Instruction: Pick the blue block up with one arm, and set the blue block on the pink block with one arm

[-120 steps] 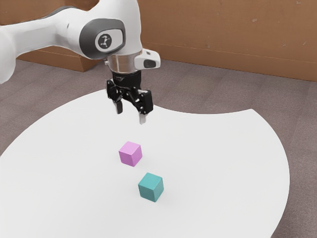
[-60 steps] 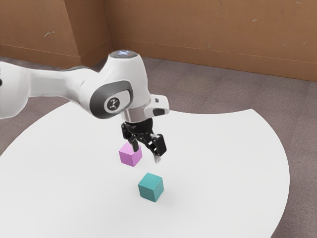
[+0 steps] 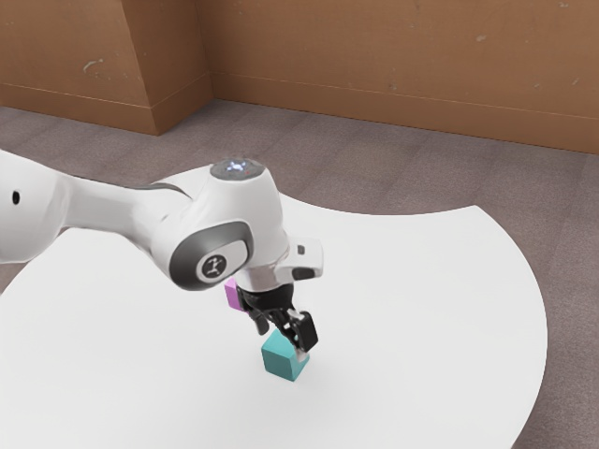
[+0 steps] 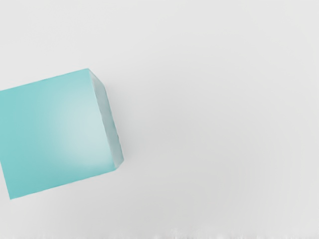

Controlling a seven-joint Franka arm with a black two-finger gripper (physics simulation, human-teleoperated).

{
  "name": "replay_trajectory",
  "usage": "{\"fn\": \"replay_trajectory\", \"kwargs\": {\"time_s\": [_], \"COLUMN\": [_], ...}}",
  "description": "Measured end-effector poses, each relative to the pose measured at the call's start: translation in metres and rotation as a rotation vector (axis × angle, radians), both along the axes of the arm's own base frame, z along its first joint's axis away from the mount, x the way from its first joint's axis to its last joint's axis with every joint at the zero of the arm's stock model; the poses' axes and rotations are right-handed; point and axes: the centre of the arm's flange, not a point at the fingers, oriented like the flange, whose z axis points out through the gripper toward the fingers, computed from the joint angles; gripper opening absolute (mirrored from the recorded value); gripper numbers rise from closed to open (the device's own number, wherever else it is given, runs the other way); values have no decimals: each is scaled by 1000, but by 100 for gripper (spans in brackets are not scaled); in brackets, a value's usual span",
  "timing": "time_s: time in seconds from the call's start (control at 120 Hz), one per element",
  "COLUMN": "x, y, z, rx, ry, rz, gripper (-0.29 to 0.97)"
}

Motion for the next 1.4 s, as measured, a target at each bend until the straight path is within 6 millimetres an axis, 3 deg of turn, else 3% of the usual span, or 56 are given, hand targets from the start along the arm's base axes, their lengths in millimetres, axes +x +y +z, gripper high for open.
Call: {"fn": "replay_trajectory", "kwargs": {"time_s": [0.2, 0.383, 1.017, 1.4], "x": [-8, -7, 19, 27], "y": [-8, -2, 63, 51], "z": [-7, -11, -42, -51], "rx": [-4, -6, -16, -29], "ry": [-15, -23, -13, -10], "rz": [-23, -22, 92, 69], "gripper": [68, 68, 68, 68]}}
